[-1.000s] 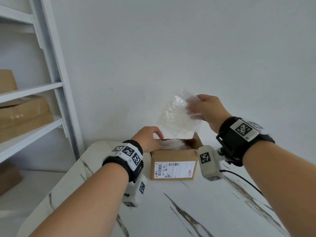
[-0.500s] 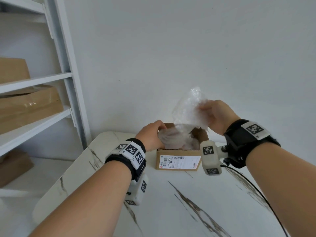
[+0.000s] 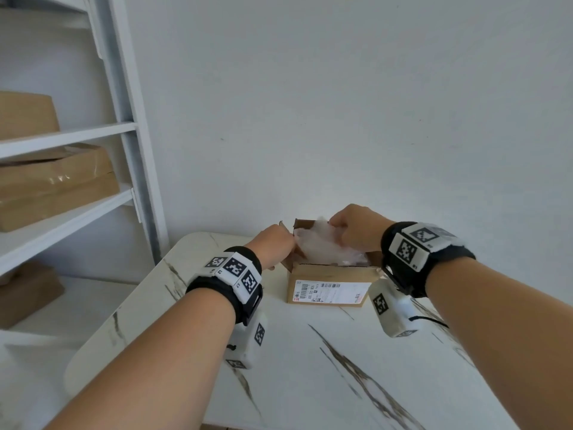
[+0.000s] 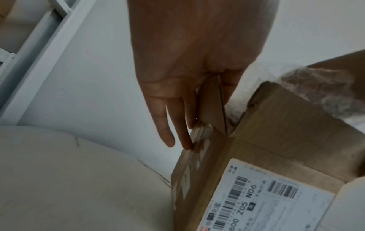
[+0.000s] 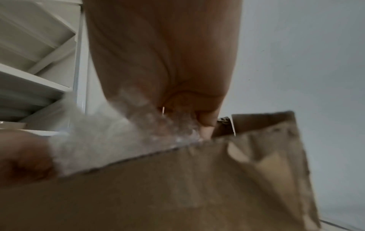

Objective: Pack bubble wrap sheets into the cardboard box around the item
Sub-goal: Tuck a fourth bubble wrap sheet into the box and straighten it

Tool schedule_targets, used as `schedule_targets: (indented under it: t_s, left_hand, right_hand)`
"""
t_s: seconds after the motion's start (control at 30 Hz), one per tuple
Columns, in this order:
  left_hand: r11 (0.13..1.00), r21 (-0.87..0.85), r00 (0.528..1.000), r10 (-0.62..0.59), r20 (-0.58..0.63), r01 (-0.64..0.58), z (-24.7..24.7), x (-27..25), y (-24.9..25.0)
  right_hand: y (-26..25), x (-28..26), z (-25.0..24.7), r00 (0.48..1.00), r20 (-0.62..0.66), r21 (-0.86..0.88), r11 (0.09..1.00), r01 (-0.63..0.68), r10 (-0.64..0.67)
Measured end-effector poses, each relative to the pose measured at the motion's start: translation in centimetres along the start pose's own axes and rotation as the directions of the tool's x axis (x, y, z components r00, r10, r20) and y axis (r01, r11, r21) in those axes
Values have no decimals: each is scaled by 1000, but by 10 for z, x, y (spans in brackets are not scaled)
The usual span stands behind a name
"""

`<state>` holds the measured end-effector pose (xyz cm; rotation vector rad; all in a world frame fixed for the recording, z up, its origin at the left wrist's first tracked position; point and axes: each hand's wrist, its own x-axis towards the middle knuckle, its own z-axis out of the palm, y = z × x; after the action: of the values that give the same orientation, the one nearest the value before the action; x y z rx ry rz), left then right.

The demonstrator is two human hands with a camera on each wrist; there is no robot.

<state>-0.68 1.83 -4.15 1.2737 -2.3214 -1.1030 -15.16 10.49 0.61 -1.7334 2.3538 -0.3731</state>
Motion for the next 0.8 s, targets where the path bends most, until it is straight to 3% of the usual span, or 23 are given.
schedule_targets:
  t_s: [0.17, 0.27, 0.33, 0.43, 0.57, 0.7, 0.8]
  left_hand:
    - [970, -220, 993, -113, -31, 103, 2, 2, -1]
    - [999, -29, 999, -24, -24, 24, 3, 5, -4]
    - [997, 58, 999, 47, -23, -45, 5, 4, -7]
    - [992, 90, 992, 99, -81, -91, 7, 6, -12]
    - [965, 189, 970, 208, -126, -182, 10, 2, -12]
    - [912, 309, 918, 340, -203, -270, 21, -3, -10]
    - [926, 247, 916, 339, -214, -285, 24, -5, -11]
  right_hand:
    - [-5, 3, 0, 998, 22, -129, 990, 62, -59]
    - [-4, 2, 9, 996, 3, -249, 964, 89, -92]
    - [1, 2, 15, 986, -105, -370, 925, 86, -133]
    - [6, -2, 17, 930, -270, -427, 897, 118, -251]
    - [8, -13, 23, 954, -160, -381, 907, 178, -254]
    - [12, -25, 24, 960, -109, -282, 934, 219, -258]
    - [14, -25, 24, 969, -73, -334, 921, 199, -236]
